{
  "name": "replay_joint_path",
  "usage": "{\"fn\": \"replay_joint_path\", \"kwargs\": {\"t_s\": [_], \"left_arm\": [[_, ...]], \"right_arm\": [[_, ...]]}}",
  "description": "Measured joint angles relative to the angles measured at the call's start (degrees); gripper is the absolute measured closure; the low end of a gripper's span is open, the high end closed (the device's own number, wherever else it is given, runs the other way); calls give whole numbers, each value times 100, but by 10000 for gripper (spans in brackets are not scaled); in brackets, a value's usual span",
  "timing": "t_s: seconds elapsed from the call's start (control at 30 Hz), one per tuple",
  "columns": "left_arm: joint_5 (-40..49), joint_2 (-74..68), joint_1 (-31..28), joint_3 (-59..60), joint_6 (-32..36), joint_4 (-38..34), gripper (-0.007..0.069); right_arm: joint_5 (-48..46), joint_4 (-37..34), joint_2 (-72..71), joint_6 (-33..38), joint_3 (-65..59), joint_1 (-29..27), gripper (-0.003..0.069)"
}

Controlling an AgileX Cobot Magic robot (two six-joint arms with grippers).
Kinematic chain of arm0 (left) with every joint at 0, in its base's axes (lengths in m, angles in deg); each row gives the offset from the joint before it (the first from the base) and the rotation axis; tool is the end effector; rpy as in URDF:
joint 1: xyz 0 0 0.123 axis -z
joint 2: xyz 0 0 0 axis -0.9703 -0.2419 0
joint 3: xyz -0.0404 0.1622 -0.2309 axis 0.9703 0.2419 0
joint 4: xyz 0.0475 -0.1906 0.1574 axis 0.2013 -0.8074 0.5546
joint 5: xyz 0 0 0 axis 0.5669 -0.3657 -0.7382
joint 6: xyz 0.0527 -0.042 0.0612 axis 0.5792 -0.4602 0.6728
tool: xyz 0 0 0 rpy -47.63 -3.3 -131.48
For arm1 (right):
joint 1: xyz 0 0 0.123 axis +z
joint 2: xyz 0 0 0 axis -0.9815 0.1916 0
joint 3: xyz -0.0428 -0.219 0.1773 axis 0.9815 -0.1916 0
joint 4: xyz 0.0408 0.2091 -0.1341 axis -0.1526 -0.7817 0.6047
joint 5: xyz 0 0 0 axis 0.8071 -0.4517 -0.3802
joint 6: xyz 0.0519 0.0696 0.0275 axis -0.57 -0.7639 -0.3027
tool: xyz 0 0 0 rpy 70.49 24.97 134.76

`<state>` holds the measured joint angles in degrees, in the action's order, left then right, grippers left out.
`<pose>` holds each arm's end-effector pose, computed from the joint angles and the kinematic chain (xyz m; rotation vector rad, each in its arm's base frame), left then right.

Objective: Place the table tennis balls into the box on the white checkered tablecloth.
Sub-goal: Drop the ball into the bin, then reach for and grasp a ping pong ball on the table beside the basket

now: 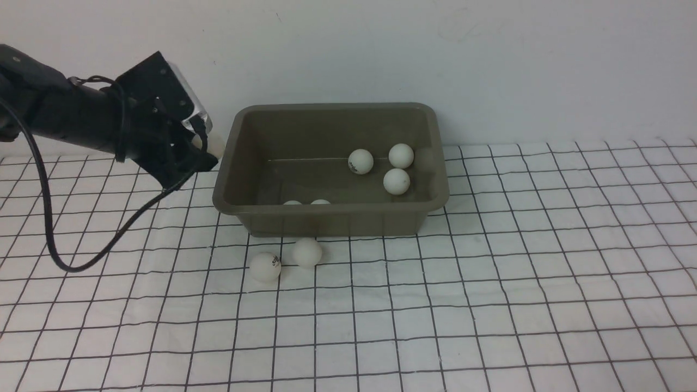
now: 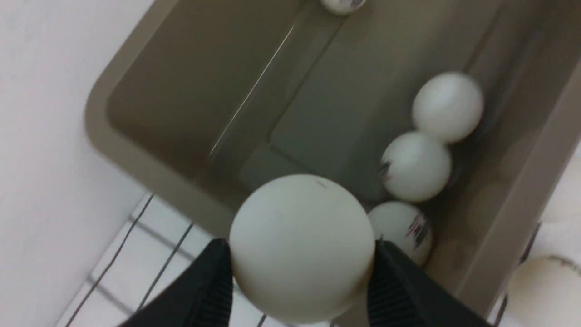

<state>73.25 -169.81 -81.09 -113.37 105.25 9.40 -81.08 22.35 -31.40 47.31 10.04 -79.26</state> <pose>0.4134 -0.0128 0.2430 1.1357 2.0002 -0.2082 0.0527 0.0033 0.1722 -0.0440 1.8633 0.0161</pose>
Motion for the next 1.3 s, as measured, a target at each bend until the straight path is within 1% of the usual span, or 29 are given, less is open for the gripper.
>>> {"fn": "replay_joint_path", "kwargs": {"t_s": [0.07, 0.17, 0.23, 0.33, 0.43, 0.53, 0.6, 0.77, 0.83, 0.87, 0.9, 1.03, 1.1, 1.13, 1.17, 1.2, 1.23, 1.3], "left_arm": [[124, -66, 72, 0, 337, -481, 284], [144, -208, 186, 0, 809, -963, 284], [139, -313, 260, -21, 983, -1137, 284], [122, -519, 346, -114, 1013, -1171, 278], [122, -564, 365, -120, 891, -1219, 223], [72, -461, 365, -120, 564, -1282, 158], [-22, -230, 343, -120, 242, -1176, 142], [-49, 355, 170, -120, -582, -766, 159], [-26, 633, 81, -120, -1152, -528, 179], [34, 801, 27, -120, -1541, -352, 193], [150, 993, -30, -120, -2119, -90, 211], [693, 1384, -94, -125, -3263, 660, 249], [1264, 1557, -94, -125, -4181, 1110, 262], [1639, 1610, -94, -125, -4532, 1282, 263], [2112, 1659, -94, -125, -5021, 1563, 266], [2357, 1663, -94, -125, -5300, 1680, 267], [2406, 1669, -88, -125, -5363, 1753, 269], [2624, 1669, -38, -62, -5805, 2057, 270]], "right_arm": [[0, 0, 0, 0, 0, 0, 207], [0, 0, 0, 0, 0, 0, 207], [0, 0, 0, 0, 0, 0, 207], [0, 0, 0, 0, 0, 0, 207], [0, 0, 0, 0, 0, 0, 207], [0, 0, 0, 0, 0, 0, 207], [0, 0, 0, 0, 0, 0, 207], [0, 0, 0, 0, 0, 0, 207], [0, 0, 0, 0, 0, 0, 207], [0, 0, 0, 0, 0, 0, 207], [0, 0, 0, 0, 0, 0, 207], [0, 0, 0, 0, 0, 0, 207], [0, 0, 0, 0, 0, 0, 207], [0, 0, 0, 0, 0, 0, 207], [0, 0, 0, 0, 0, 0, 207], [0, 0, 0, 0, 0, 0, 207], [0, 0, 0, 0, 0, 0, 207], [0, 0, 0, 0, 0, 0, 207]]}}
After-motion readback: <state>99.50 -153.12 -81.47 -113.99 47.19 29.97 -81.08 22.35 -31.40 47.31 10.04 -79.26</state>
